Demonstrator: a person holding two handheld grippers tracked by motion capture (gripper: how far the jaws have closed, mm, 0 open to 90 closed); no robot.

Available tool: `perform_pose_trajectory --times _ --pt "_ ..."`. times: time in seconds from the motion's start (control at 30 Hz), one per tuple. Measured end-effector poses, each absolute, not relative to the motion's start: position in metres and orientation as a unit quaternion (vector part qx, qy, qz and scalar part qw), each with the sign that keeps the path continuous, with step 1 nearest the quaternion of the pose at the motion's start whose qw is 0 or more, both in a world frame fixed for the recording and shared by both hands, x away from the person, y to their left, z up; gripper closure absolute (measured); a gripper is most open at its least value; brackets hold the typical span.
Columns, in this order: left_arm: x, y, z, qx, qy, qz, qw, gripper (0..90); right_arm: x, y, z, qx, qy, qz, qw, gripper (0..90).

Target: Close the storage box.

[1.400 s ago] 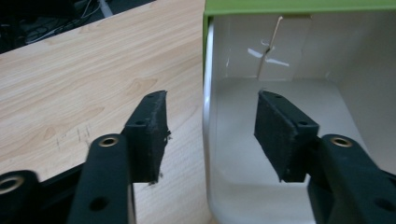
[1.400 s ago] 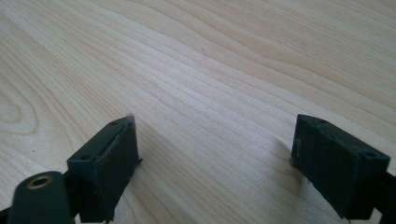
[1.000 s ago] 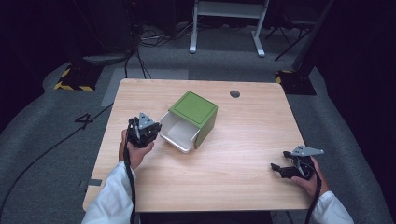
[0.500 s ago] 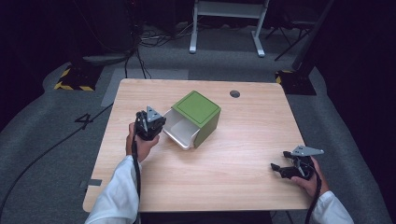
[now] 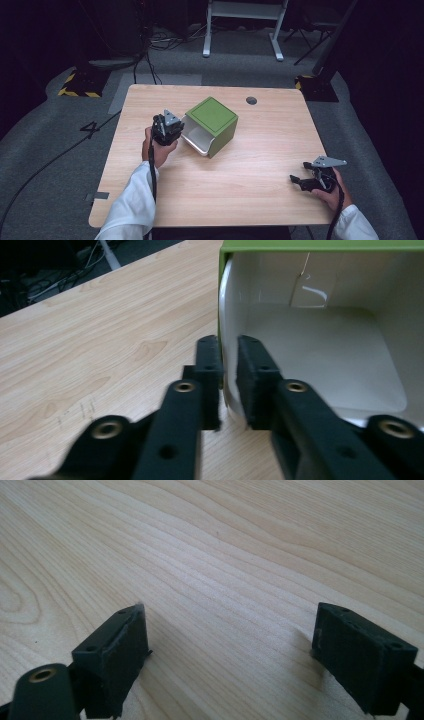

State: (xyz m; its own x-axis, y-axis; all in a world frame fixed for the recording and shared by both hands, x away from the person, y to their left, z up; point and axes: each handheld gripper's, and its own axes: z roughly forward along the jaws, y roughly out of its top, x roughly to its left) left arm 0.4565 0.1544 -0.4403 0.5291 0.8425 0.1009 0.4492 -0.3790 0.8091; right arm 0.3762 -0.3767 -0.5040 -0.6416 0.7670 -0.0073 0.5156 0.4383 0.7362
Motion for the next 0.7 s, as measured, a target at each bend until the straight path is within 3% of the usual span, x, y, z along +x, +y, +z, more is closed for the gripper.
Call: perform_pose_trajectory --times 0.13,0.27,0.4,0.47,0.7 --pt "0.448 0.161 -0.435 0.798 0.397 0.257 0.374 66.0 0.376 -0.377 -0.504 0.386 0.830 0.364 0.171 14.9" --pt "0.435 0.169 -0.430 0.813 0.386 0.250 0.357 47.0 0.376 -0.377 -0.504 0.386 0.830 0.364 0.172 14.9" --pt "0.421 0.180 -0.429 0.817 0.383 0.245 0.354 38.5 0.376 -0.377 -0.504 0.385 0.830 0.364 0.172 14.9" --pt "0.416 0.184 -0.430 0.822 0.382 0.244 0.345 26.9 0.376 -0.377 -0.504 0.386 0.830 0.364 0.172 14.9" --pt "0.395 0.203 -0.441 0.838 0.370 0.231 0.329 18.7 0.376 -0.377 -0.504 0.386 0.830 0.365 0.171 14.9"
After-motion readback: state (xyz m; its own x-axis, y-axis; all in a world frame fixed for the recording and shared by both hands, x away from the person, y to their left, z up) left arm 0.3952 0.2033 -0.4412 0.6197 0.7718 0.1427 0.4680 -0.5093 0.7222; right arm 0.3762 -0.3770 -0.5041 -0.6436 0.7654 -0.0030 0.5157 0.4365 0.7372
